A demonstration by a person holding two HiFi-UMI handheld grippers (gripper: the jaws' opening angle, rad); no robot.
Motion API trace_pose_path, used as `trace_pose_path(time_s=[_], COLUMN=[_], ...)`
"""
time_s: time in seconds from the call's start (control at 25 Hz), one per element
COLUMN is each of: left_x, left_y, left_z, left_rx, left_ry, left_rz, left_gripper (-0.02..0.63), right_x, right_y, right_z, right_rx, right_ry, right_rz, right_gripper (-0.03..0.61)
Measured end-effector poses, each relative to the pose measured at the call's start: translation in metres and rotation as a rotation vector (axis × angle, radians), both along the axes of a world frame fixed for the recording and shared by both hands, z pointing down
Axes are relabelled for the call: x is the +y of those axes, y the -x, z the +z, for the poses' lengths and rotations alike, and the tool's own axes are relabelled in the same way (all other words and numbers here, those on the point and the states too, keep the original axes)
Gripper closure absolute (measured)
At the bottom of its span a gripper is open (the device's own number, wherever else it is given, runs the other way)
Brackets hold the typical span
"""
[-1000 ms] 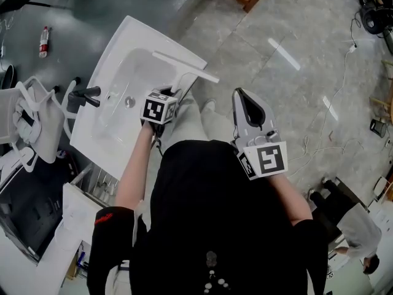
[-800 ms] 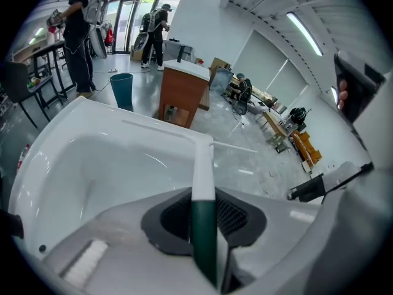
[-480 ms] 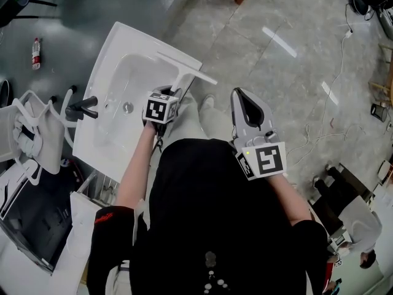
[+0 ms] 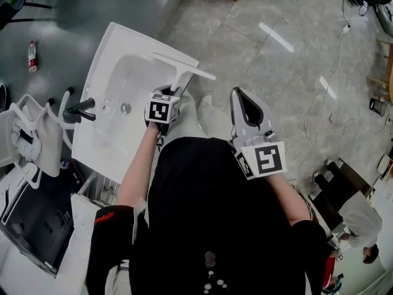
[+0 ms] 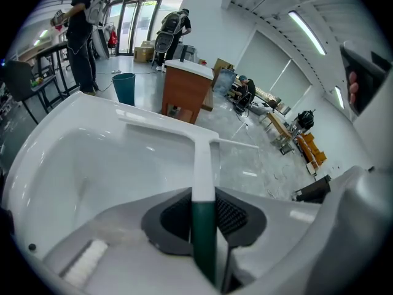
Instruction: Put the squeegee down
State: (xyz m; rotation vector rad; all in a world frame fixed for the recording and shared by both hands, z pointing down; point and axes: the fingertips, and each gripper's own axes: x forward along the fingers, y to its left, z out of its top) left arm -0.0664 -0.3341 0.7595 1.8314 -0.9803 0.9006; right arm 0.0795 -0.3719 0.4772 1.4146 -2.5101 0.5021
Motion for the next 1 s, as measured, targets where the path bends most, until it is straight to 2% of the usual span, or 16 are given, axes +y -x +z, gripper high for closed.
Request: trace_pose_path(time_s=[0.32, 0.6, 0.76, 1.0], left_x=[-0.0023, 0.0013, -0.0021, -0.0029], left_y=[-0.0001, -0.0009, 0.0038, 0.0039], left_z=[0.0006, 0.004, 0.0009, -0.0017], left_rx=[-0.017, -0.061, -0.104, -0.103], left_ry=[-0.015, -0.044, -0.084, -0.104], left_rz=[0.02, 0.048, 0.069, 0.072], left_gripper=[0.532, 0.529, 0.497, 0.497], right_x=[0.004, 0.0066, 0.007, 0.01], right_y=[-0.0012, -0.0001, 0.0015, 0.006], right_z=[0.0023, 0.0036, 0.0048, 0.0057], right_rx=[0.004, 0.008, 0.008, 0.012], right_ry=[0.005, 0.008, 0.01, 0.012], right_rz=[0.006, 0.002, -0.001, -0.013], right_gripper=[0.575, 0.575, 0.576, 0.575])
